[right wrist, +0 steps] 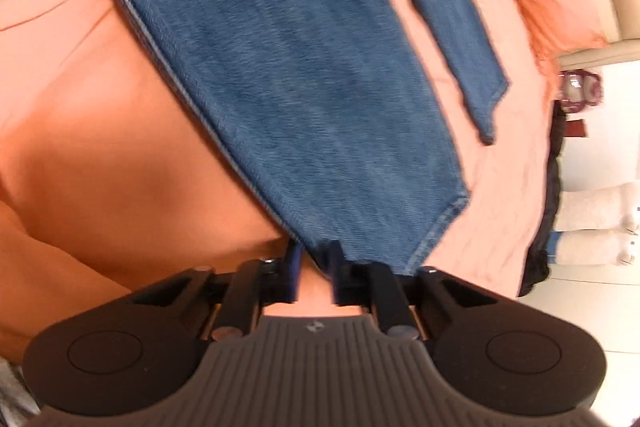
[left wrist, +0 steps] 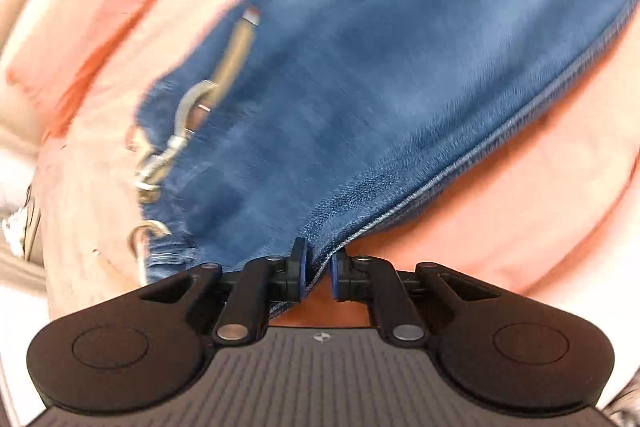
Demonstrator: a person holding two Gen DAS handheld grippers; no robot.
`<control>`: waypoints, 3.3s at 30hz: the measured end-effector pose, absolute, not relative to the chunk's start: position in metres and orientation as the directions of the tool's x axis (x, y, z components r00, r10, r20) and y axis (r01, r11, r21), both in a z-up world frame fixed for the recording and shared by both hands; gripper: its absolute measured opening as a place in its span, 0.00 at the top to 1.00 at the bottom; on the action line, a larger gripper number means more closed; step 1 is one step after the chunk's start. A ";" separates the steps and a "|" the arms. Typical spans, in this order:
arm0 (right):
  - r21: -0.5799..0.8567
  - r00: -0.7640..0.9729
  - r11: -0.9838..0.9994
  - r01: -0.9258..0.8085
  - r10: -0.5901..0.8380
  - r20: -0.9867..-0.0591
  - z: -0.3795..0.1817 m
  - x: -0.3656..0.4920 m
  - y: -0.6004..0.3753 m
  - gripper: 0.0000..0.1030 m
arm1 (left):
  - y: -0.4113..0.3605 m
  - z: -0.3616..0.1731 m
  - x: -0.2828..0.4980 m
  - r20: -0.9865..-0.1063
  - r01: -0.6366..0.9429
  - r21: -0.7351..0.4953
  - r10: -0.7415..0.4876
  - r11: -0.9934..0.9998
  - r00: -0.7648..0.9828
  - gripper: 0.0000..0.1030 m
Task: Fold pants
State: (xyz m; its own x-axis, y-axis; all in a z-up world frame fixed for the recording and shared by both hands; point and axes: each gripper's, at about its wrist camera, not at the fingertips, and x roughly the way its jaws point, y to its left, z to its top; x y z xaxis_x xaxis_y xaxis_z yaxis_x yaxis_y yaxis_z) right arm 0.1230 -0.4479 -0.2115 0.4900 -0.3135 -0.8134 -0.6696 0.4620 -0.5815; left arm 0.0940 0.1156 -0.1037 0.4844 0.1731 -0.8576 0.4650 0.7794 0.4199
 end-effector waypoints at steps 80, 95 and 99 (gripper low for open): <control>-0.121 0.495 0.907 -0.404 0.105 -0.863 -0.129 0.347 -0.222 0.46 | 0.294 -0.047 0.269 -0.815 -0.151 -0.051 0.046 0.987 0.578 0.19; 0.258 0.347 0.783 -0.566 0.510 -0.787 -0.175 0.209 -0.088 0.49 | 0.360 -0.183 0.193 -0.730 -0.492 -0.589 -0.160 0.641 0.665 0.19; 0.162 0.408 0.766 -0.622 0.494 -0.768 -0.188 0.203 -0.060 0.49 | 0.364 -0.191 0.205 -0.702 -0.480 -0.607 -0.146 0.634 0.697 0.23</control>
State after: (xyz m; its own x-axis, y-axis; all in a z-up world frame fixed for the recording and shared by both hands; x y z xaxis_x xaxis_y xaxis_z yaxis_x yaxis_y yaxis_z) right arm 0.2031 -0.0596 -0.1880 0.4082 0.4943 -0.7675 -0.6221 0.7659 0.1623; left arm 0.2055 0.3644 -0.1914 0.6966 -0.1460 -0.7024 -0.4795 0.6335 -0.6072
